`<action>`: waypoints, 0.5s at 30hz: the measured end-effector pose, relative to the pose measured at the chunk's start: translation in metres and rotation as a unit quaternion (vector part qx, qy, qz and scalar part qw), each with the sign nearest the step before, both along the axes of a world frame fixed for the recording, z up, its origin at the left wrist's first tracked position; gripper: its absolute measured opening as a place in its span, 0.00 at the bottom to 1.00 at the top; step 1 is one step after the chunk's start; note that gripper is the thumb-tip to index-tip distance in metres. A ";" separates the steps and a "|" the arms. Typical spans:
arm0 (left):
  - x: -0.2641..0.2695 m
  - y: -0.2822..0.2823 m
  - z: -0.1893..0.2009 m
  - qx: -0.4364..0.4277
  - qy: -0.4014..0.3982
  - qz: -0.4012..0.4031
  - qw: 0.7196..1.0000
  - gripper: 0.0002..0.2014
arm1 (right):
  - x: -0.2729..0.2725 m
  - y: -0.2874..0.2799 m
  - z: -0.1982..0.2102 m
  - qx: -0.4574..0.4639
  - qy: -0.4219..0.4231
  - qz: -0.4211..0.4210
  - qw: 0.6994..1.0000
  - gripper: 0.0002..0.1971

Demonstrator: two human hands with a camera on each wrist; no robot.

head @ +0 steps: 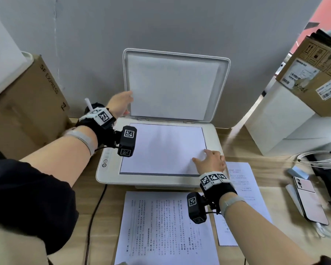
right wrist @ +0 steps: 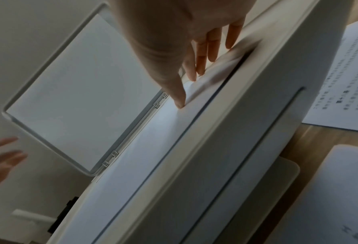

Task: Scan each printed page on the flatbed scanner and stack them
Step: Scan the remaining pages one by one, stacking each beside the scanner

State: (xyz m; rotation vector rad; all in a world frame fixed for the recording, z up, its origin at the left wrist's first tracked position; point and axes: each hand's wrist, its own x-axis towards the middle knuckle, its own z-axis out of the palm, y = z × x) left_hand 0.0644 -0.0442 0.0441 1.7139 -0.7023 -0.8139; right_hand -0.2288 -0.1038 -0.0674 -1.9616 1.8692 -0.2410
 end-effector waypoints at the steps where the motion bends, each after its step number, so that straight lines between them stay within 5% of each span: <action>1: -0.001 0.003 -0.008 0.006 0.006 0.001 1.000 0.20 | 0.003 0.000 0.000 -0.003 -0.005 -0.002 1.000 0.25; 3: -0.005 0.014 -0.026 0.029 0.022 0.013 0.999 0.19 | 0.006 -0.001 0.002 0.005 -0.001 -0.005 1.000 0.20; 7: -0.013 0.032 -0.056 0.055 0.090 0.051 0.993 0.10 | 0.007 -0.008 0.012 0.047 0.031 0.000 0.998 0.30; 15: -0.028 0.059 -0.080 0.084 0.075 0.076 0.991 0.12 | 0.008 -0.005 0.017 0.044 0.006 0.002 0.999 0.29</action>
